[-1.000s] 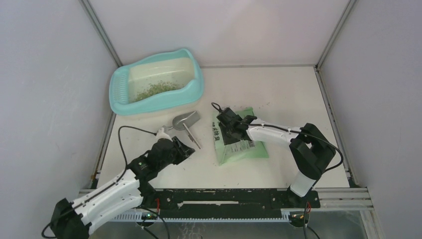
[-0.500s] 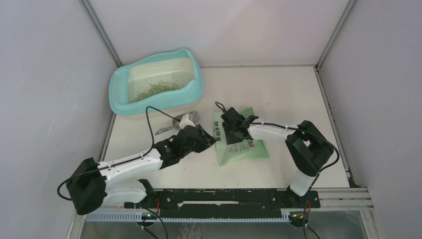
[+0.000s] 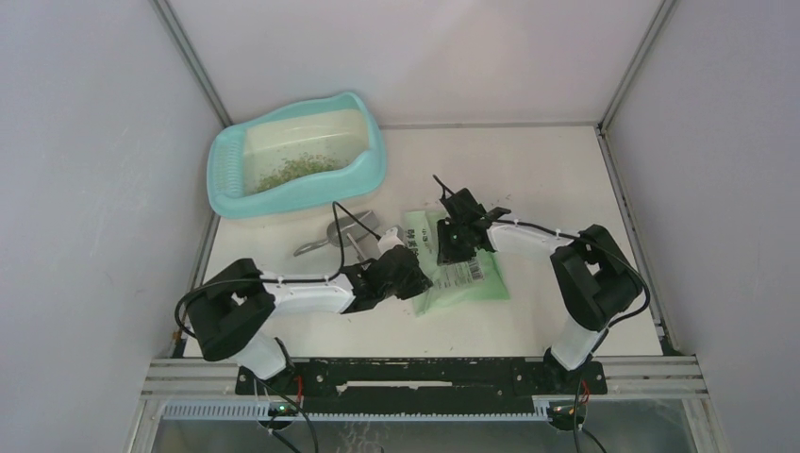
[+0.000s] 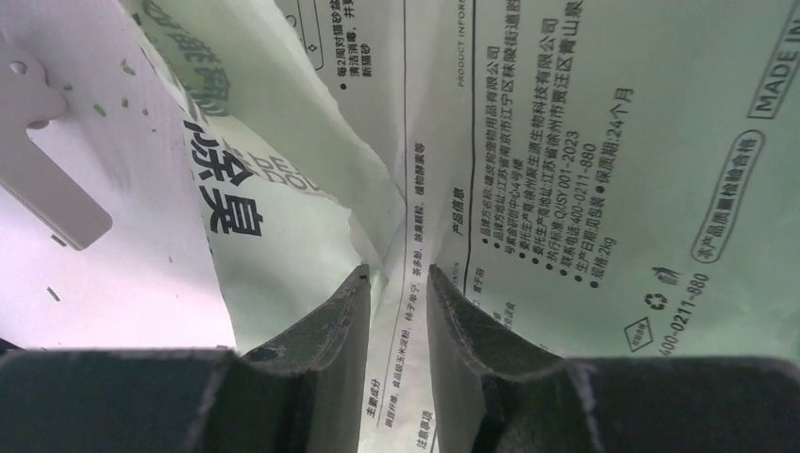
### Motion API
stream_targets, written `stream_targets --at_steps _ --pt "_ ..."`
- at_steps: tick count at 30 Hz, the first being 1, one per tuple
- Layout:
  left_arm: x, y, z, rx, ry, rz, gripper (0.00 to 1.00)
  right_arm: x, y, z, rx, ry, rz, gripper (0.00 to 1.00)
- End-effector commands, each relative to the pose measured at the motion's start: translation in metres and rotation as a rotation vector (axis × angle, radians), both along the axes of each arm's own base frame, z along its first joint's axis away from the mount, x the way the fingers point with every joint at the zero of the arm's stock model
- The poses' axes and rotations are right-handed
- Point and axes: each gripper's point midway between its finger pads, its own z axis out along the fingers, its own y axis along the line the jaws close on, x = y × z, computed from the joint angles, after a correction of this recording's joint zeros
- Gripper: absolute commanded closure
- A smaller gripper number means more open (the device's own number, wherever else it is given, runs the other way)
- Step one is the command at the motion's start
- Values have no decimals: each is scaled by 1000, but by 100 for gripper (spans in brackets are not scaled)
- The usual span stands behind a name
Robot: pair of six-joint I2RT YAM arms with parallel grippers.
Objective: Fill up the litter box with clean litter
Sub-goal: Close the cat litter bag at the center of the board.
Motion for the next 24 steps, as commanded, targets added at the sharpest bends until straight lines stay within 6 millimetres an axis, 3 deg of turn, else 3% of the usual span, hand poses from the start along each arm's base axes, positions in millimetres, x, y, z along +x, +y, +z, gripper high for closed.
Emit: stream_targets --at_steps 1,10,14,19,22,24 --pt "11 -23 19 -69 -36 -4 88 15 12 31 64 -69 58 64" --pt "7 -23 4 -41 -41 2 90 22 34 100 196 -198 103 65" --pt "5 -22 0 -38 -37 3 91 34 49 107 177 -199 136 65" --pt "4 -21 1 -39 -38 2 91 63 66 89 150 -166 135 65" --pt "3 -20 2 -42 -39 1 91 77 65 54 93 -88 104 65" --pt "2 -19 2 -41 -38 2 91 82 54 25 32 -16 52 65"
